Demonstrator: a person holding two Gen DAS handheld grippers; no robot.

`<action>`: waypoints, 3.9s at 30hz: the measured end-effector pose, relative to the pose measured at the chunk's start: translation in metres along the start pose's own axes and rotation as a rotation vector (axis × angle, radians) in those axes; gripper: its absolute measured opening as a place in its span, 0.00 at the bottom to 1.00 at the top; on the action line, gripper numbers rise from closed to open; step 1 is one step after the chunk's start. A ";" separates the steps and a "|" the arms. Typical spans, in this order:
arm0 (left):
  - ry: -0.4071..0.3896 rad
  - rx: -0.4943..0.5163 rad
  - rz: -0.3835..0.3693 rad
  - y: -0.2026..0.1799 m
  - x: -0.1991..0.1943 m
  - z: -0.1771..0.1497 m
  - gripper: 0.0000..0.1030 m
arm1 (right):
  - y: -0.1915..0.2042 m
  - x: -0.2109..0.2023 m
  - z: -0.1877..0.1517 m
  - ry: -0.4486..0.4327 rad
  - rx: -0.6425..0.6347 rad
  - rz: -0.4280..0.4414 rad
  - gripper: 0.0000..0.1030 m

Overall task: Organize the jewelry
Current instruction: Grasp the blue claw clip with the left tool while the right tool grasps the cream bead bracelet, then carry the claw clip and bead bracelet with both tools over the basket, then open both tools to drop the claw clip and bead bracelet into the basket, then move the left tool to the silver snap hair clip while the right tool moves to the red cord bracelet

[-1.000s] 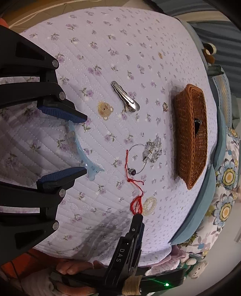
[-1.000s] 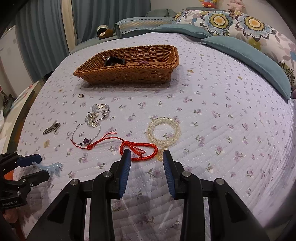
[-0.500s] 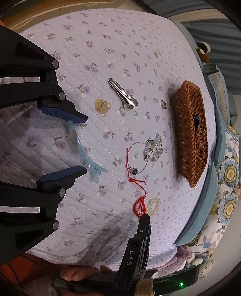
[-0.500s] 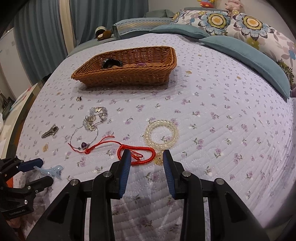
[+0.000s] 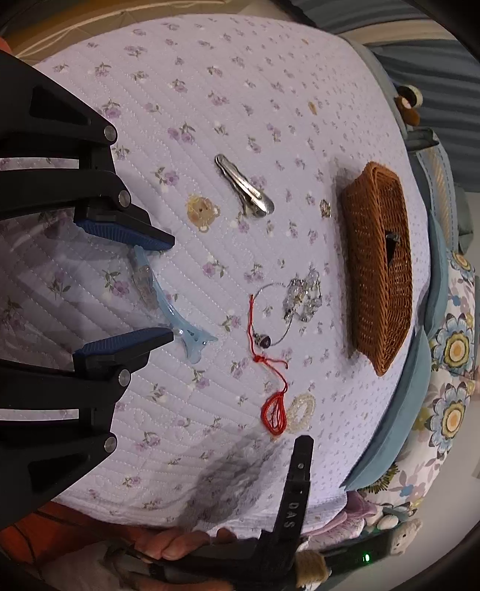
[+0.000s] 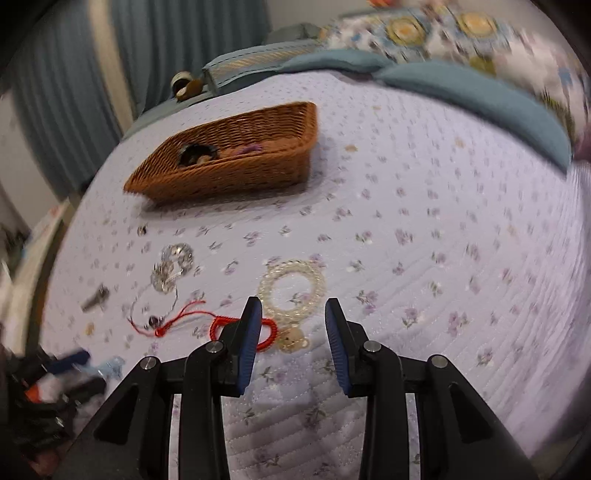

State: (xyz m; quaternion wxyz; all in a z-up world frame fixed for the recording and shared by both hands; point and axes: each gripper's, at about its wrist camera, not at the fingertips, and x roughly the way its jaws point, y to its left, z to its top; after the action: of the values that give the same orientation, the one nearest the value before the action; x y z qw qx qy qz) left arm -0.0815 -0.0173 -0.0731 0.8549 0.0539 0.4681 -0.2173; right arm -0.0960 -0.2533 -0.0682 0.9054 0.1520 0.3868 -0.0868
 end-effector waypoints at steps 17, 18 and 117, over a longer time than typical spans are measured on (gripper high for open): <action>0.010 -0.011 -0.066 0.002 0.000 0.000 0.43 | 0.011 0.049 0.019 0.069 -0.067 -0.130 0.15; 0.008 -0.007 -0.061 0.000 0.000 0.001 0.43 | 0.013 0.050 0.017 0.069 -0.079 -0.137 0.13; -0.375 -0.160 0.091 0.041 -0.091 0.061 0.52 | 0.076 -0.052 0.028 -0.220 -0.231 -0.092 0.41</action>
State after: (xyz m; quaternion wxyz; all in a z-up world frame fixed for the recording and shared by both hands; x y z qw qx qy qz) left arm -0.0600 0.0308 0.0314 0.9374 -0.0346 0.3137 -0.1470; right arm -0.0924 -0.1895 0.0039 0.9488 0.0185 0.2993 -0.0993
